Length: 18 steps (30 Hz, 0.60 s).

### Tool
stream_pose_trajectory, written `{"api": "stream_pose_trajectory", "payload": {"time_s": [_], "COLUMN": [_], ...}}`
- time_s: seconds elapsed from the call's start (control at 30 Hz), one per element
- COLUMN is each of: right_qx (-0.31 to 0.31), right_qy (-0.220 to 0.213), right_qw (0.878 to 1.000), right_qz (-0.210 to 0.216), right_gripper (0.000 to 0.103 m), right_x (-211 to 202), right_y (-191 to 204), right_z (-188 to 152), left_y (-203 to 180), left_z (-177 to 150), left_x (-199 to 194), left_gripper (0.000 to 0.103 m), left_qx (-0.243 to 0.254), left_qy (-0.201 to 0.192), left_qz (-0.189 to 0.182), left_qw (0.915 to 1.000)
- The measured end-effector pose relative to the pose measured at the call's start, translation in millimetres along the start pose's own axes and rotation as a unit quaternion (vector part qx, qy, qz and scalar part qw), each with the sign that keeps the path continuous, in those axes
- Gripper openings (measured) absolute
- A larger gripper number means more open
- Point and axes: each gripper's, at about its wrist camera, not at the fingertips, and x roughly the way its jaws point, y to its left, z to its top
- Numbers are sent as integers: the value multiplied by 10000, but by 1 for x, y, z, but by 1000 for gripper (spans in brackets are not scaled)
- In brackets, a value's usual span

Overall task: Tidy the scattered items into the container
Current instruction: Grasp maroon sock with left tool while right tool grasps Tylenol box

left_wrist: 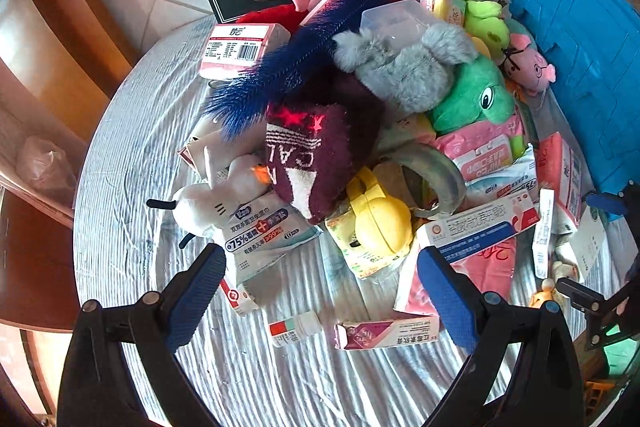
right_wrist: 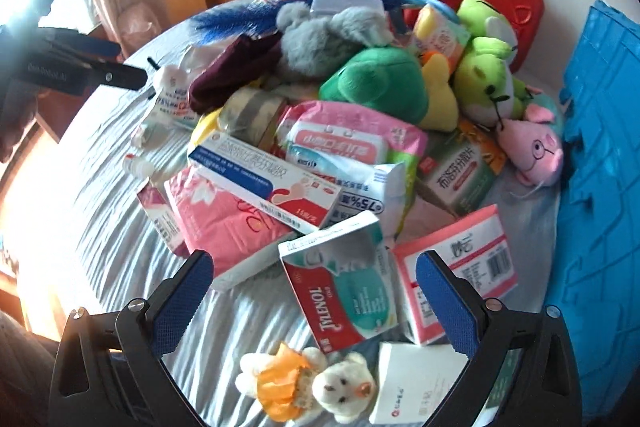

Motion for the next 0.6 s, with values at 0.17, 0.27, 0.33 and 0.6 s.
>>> {"api": "stream_pose_trajectory", "payload": {"time_s": [0.17,0.27,0.33,0.6], "right_qx": [-260,-249,-234,-230], "right_qy": [345,474,483,509], "right_qw": [9986,9980,9982,9984], "right_qz": [-318,-323,-276,96], "right_gripper": [103,103,102,81], "right_x": [43,56,59,64], "right_y": [4,0,-2,-7], "right_z": [-2,-3,-4,-7], "left_y": [7,5,2,3], "left_z": [3,14,22,47], "left_x": [31,50,64,116], "left_gripper": [98,98,98,73], "left_qx": [25,48,112,70], "left_qy": [-15,-110,-110,215], "left_qz": [-83,-243,-155,-83], "left_qw": [10000,9996,9998,9997]}}
